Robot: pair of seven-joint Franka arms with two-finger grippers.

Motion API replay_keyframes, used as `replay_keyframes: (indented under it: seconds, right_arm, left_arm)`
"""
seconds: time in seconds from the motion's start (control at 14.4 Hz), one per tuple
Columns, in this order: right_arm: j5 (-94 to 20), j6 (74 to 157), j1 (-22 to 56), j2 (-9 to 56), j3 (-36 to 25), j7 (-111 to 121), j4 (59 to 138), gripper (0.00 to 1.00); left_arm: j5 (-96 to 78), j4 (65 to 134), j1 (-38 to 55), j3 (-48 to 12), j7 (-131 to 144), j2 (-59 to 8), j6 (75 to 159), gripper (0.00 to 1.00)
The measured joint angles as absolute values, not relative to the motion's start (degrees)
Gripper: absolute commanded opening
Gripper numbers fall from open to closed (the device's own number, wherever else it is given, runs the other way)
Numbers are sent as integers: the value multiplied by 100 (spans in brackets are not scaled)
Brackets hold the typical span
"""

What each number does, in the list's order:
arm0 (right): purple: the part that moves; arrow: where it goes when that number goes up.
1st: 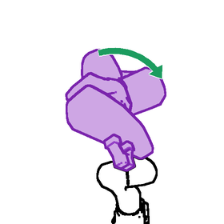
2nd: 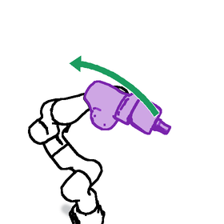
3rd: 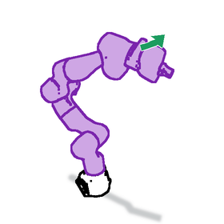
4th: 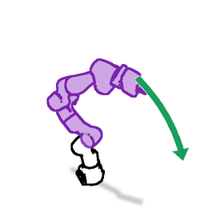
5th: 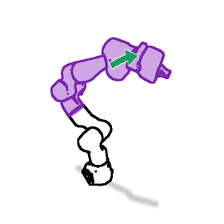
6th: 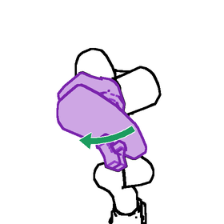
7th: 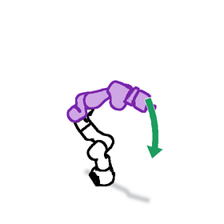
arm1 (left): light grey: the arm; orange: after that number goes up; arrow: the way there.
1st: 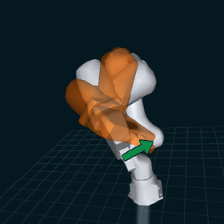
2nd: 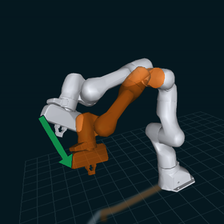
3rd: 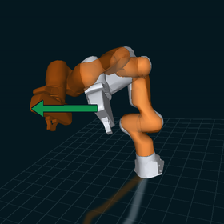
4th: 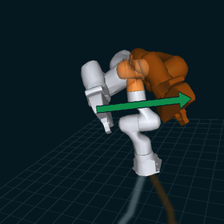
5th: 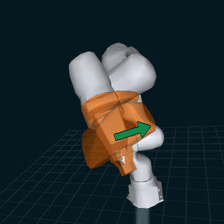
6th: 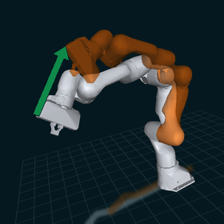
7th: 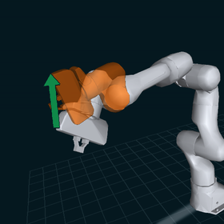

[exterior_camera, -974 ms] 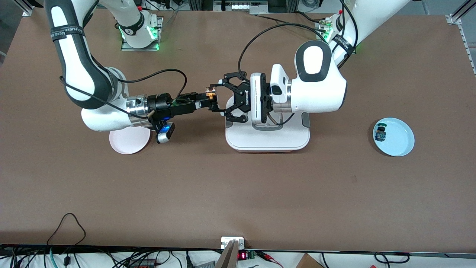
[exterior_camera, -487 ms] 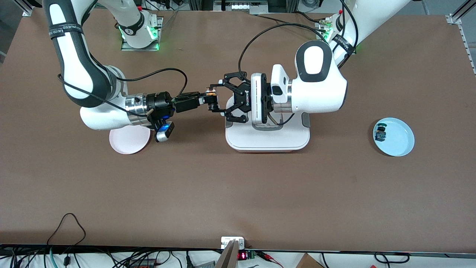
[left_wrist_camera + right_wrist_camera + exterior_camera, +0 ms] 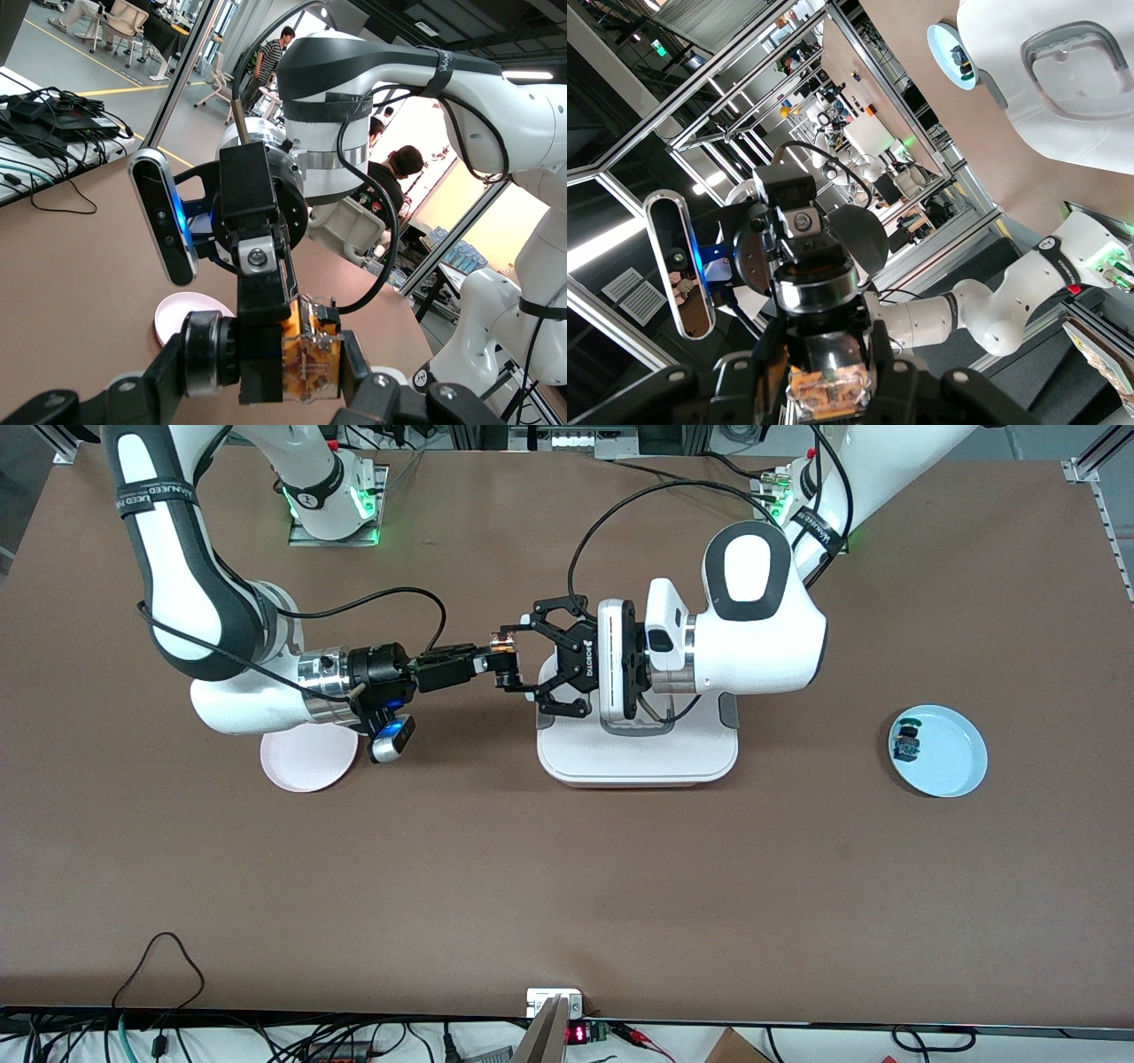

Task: Transfer orange switch to right arm and place
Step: 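Close the right gripper on the switch and open the left gripper, then carry the switch to the white plate while the left gripper withdraws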

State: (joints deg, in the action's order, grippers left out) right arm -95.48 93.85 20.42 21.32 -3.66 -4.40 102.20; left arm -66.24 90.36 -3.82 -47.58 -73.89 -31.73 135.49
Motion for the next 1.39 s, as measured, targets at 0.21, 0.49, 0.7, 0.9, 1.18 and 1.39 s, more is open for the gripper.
replay_keyframes:
  seconds: [0.21,0.49,0.7,0.9,1.18,1.39]
  right_arm:
    - [-9548,9381,2053,2133,-366,-259,10231,27]
    - [-9548,9381,2053,2134,-366,-166,10251,24]
    - [-9548,9369,2055,2132,-365,-154,10251,22]
    - [-9548,9362,2057,2131,-366,-150,10252,16]
    - [-9548,9364,2056,2130,-369,-138,10252,6]
    - [-9549,9383,2042,2116,-402,-21,10251,1]
  left_arm:
    - [-6624,9036,-376,-4783,-7460,-3173,13549,100]
    - [-6624,9026,-399,-4791,-7467,-3171,13487,100]
    - [-6624,9004,-550,-4785,-7469,-3165,13036,100]
    - [-6550,9003,-852,-4757,-7473,-3127,12327,100]
    - [-5546,8876,-1033,-4758,-6867,-3096,11649,100]
    - [-4603,8727,-1129,-4757,-5949,-3015,10852,100]
